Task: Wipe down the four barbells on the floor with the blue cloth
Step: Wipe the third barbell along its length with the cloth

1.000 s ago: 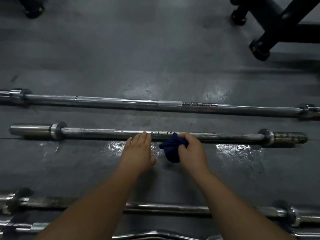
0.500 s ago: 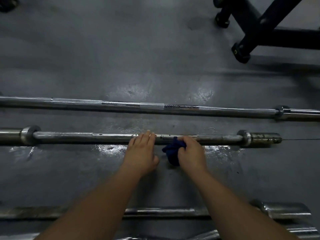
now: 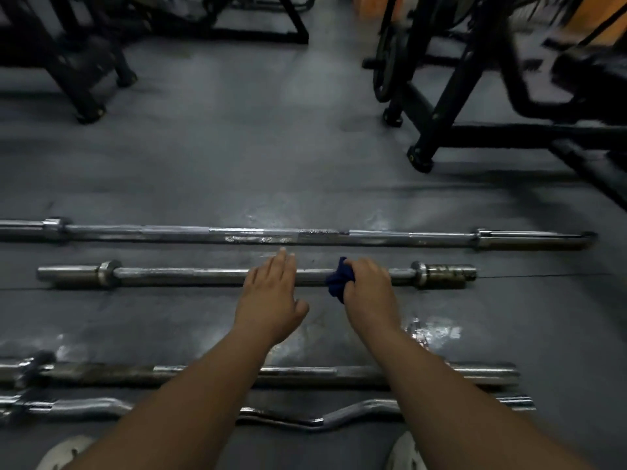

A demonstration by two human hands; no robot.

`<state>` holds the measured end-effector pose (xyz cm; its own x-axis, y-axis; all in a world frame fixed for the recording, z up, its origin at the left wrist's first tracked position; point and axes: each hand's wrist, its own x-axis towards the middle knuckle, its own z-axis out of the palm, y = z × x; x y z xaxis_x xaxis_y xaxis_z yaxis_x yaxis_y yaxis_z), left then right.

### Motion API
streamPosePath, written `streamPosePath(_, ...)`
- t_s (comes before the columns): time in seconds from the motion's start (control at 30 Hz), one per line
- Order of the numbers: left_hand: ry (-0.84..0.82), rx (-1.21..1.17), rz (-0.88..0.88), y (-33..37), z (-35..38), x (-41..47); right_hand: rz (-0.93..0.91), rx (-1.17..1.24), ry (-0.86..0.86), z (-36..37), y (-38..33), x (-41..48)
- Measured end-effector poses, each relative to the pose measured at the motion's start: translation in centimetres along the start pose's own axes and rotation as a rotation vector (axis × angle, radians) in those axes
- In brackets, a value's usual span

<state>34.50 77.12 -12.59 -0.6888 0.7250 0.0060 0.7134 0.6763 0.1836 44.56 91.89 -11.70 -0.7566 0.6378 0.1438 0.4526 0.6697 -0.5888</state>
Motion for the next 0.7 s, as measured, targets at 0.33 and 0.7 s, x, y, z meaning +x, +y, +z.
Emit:
streamPosePath(0.33,0.193,-0.063,0.045,3.3,-8.9,-1.9,-0.19,-0.232,0.147,-8.4,-5.1,-1.3)
streamPosePath(0.7,0.045,0.0,0.109,4.7,-3.4,1.7,-0.145,-0.255,0.173,-7.5,0.3,-0.5)
